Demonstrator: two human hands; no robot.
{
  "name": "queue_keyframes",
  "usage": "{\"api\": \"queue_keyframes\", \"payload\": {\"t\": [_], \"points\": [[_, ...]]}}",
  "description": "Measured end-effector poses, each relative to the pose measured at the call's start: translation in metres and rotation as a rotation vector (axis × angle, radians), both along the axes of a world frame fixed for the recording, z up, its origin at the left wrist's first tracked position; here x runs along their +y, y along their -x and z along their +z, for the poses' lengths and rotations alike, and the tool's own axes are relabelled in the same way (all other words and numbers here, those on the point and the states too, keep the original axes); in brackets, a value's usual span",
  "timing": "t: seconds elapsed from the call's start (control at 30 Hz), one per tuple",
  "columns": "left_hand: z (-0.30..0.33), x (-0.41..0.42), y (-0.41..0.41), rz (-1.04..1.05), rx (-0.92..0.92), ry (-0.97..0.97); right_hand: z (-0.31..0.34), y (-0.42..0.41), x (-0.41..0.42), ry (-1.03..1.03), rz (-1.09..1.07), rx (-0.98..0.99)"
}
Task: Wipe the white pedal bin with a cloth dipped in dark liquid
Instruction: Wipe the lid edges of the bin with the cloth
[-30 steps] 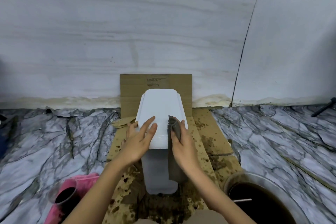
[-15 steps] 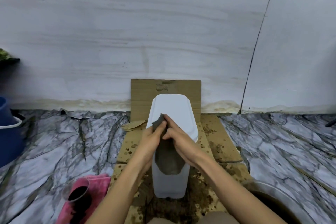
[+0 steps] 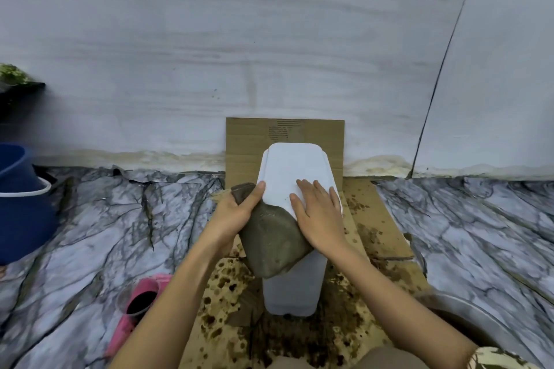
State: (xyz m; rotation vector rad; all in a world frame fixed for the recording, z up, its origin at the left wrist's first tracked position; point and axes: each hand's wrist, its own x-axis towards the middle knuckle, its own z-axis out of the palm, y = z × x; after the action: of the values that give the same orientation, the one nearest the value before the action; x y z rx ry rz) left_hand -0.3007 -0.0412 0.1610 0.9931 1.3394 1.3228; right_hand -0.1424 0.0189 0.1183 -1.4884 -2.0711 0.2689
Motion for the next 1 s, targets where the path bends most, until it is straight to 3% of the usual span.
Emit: {"api": "queue_keyframes", "payload": {"t": [0.2,0.3,0.43,0.77,1.0], "points": [[0.016,-0.019,0.034,-0.100,-0.025,-0.081,-0.010,-0.002,0.004,-0.095,-0.018,0.048],[0.017,-0.016,0.034,-0.148,0.129,-0.088,-0.009,-0.001,0.001,-0.106,-0.015,0.051],[-0.001,-0.002,0.014,-0.087,0.165,-0.145,-0.009,0.000,-0.002,-0.121,-0.040,0.043],[-0.039,0.007,0.005,-0.046,0.701,-0.308,-0.010,0.000,-0.002,-0.136,-0.067,0.031],[-0.039,0.018,0.000,0.056,0.622,-0.297,-0.014,0.003,-0.002,-0.170,-0.092,0.064]]}}
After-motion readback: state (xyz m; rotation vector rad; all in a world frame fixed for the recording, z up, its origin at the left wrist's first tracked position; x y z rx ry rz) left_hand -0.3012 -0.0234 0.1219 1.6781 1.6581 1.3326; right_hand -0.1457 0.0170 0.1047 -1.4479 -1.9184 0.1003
